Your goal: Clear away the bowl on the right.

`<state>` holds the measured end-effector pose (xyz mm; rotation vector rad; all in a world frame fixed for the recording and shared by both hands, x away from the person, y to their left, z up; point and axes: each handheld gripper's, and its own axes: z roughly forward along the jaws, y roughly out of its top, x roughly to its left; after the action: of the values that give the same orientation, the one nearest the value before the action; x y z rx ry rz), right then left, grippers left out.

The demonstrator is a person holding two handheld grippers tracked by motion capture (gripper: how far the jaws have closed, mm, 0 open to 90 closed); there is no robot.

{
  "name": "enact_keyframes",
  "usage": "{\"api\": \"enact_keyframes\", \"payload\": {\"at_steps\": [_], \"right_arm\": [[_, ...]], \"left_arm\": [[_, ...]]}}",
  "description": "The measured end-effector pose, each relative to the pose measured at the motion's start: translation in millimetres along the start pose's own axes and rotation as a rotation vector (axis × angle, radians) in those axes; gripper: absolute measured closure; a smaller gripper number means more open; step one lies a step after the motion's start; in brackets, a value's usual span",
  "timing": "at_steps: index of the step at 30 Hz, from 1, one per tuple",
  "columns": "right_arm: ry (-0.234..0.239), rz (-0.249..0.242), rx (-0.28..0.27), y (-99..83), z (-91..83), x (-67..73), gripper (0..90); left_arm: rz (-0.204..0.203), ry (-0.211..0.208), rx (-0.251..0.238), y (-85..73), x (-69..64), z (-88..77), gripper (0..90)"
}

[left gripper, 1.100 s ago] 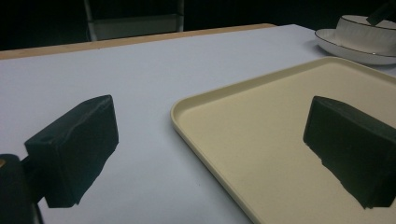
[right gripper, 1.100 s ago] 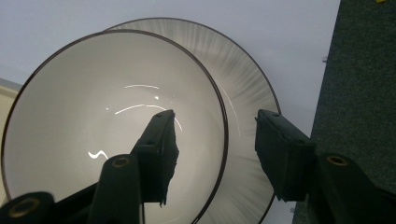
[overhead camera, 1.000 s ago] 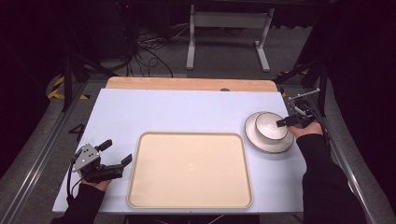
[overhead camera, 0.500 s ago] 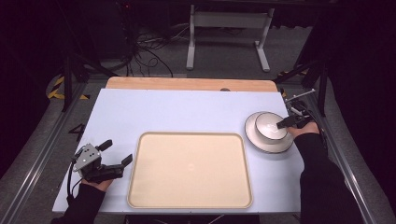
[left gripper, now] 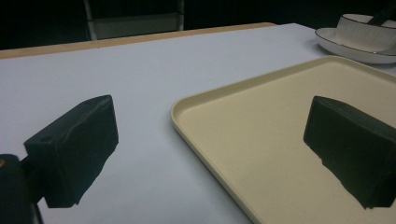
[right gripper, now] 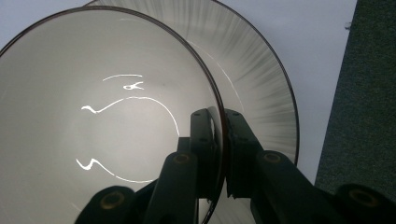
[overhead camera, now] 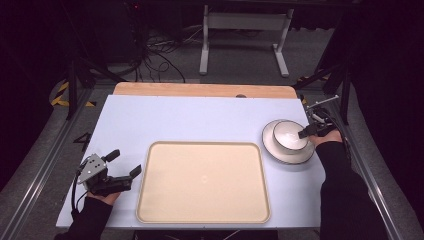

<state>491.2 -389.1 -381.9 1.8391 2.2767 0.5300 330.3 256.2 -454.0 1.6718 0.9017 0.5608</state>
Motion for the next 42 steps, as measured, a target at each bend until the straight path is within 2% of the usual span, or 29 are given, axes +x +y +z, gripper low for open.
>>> {"api": "enact_keyframes", "payload": {"at_steps": [11, 16, 23, 24, 27, 31, 42], "right_arm": [[0.006, 0.019, 0.000, -0.2, -3.2, 0.5, 84.1], [0.017, 0.014, -0.008, -0.8, -6.3, 0.8, 83.8], [-0.005, -0.009, 0.003, -0.5, -13.1, 4.4, 83.5], [-0.019, -0.032, 0.005, 1.9, -19.1, 8.7, 83.5], [-0.009, -0.039, -0.002, 4.1, -26.5, 12.7, 83.8], [-0.025, -0.054, -0.010, 7.0, -36.0, 17.6, 83.6], [-0.023, -0.091, -0.013, 12.0, -58.2, 25.1, 83.5]], "left_arm": [[-0.010, 0.001, -0.005, -0.1, 0.9, -0.4, 3.8], [-0.009, 0.001, -0.005, -0.2, 0.3, 0.0, 3.8], [-0.009, 0.001, -0.003, -0.2, 0.2, 0.0, 3.8], [-0.010, 0.002, -0.006, -0.3, 0.1, 0.1, 3.8], [-0.010, 0.000, -0.008, -0.3, 0.3, 0.0, 3.8], [-0.006, -0.002, -0.008, -0.4, 0.2, -0.1, 3.9], [-0.008, -0.005, -0.007, -0.3, 0.5, -0.4, 4.0]]}}
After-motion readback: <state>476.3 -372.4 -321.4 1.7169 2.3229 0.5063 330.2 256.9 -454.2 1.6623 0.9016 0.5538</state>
